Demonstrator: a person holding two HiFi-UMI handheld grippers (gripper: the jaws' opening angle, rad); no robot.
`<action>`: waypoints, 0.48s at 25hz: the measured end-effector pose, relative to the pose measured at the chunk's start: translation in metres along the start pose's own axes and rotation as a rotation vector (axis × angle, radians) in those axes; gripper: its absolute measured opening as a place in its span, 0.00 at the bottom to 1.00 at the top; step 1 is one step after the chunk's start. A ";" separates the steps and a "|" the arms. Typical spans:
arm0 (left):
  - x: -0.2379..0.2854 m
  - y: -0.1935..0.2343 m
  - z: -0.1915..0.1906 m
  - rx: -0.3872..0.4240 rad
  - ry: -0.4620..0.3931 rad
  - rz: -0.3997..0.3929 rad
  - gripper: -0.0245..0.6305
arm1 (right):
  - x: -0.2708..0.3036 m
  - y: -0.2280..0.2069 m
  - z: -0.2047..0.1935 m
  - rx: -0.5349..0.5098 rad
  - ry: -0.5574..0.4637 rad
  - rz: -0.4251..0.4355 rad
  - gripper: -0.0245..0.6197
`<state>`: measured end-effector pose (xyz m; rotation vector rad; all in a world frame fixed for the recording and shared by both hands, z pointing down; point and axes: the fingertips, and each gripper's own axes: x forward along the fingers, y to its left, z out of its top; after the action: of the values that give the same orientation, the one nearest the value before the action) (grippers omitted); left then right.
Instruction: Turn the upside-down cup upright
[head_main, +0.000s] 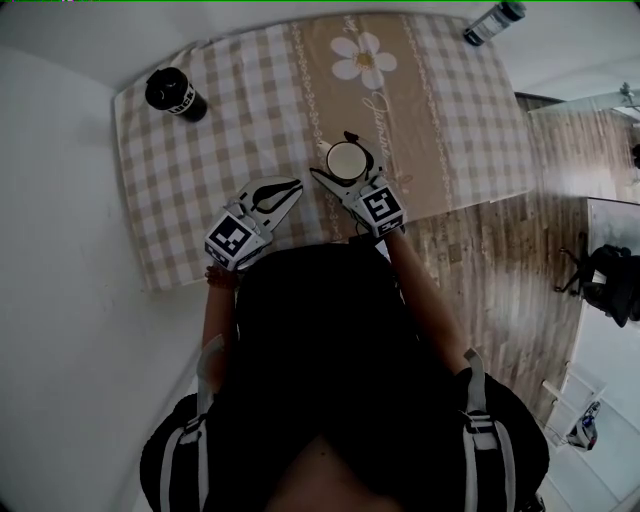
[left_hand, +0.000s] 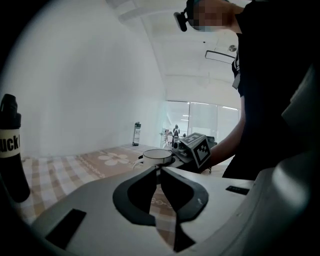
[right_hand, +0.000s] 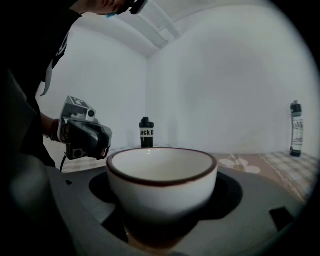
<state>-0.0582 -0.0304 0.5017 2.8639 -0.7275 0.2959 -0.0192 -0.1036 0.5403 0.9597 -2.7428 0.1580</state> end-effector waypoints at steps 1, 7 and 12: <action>0.001 -0.001 0.000 0.006 0.003 -0.003 0.08 | 0.002 0.000 -0.004 0.003 0.007 0.001 0.67; 0.003 0.001 -0.003 0.006 0.012 -0.003 0.08 | 0.015 0.001 -0.023 -0.012 0.053 0.020 0.67; 0.004 0.005 -0.004 -0.014 0.006 0.009 0.07 | 0.019 0.000 -0.035 -0.007 0.082 0.021 0.67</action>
<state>-0.0579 -0.0357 0.5066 2.8457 -0.7388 0.2998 -0.0276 -0.1085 0.5785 0.9023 -2.6775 0.1874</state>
